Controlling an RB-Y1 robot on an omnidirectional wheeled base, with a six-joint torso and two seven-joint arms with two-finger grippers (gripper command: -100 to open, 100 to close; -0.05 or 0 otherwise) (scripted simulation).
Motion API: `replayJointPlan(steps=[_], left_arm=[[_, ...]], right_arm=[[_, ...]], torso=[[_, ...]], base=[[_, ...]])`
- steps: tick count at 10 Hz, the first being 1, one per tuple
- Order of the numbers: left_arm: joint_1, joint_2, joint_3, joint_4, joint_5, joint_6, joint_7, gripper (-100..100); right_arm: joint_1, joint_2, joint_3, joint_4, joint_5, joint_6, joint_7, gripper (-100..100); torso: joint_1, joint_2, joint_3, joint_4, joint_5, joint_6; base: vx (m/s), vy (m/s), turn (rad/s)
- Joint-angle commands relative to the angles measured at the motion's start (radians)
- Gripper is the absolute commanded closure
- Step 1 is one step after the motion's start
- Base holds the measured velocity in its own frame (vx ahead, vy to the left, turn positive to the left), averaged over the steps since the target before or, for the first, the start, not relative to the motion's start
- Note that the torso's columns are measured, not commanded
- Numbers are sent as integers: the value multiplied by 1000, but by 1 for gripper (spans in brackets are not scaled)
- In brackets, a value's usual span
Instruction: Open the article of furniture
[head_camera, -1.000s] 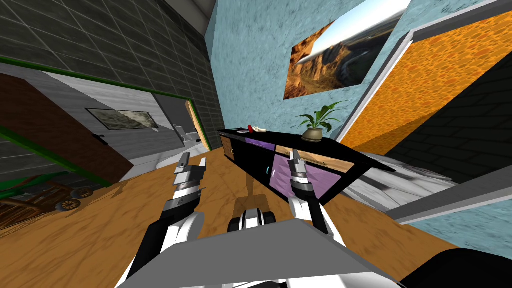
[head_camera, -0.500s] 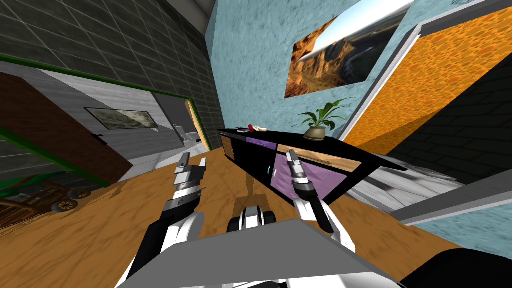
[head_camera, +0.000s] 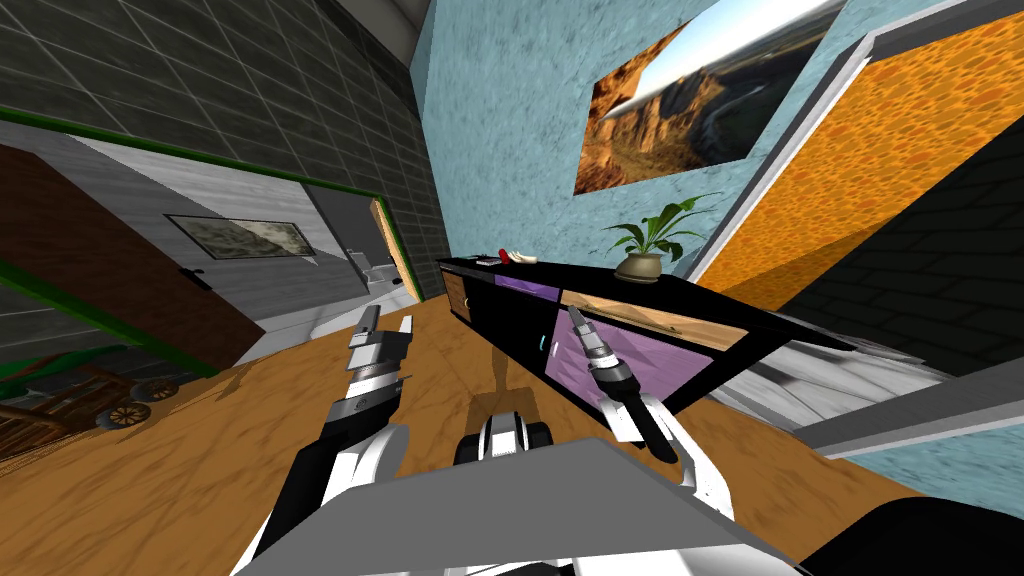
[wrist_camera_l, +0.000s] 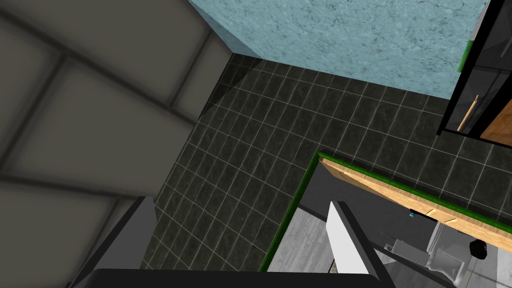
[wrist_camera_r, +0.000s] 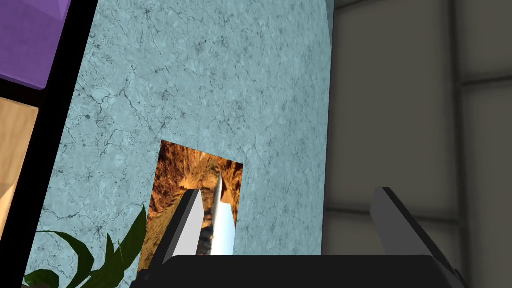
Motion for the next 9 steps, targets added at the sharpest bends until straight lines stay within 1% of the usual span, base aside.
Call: replayJointPlan(steps=[1,7,8,9], left_arm=[[0,0,0,0,0,0,0,0],[0,0,0,0,0,0,0,0],[0,0,0,0,0,0,0,0],[0,0,0,0,0,0,0,0]], right_arm=[[-2,-54,-23,24,76,9,64,-100],[-1,-173,-90,86,260,25,221,-100],[-1,-173,-90,86,270,25,221,-100],[-1,-196,-102,98,304,28,249,-100]], torso=[[0,-1,0,0,0,0],[-1,0,0,0,0,0],[-1,0,0,0,0,0],[-2,1,1,0,0,0]], base=[[78,73,1],[84,76,2],[59,63,-2],[44,48,2]])
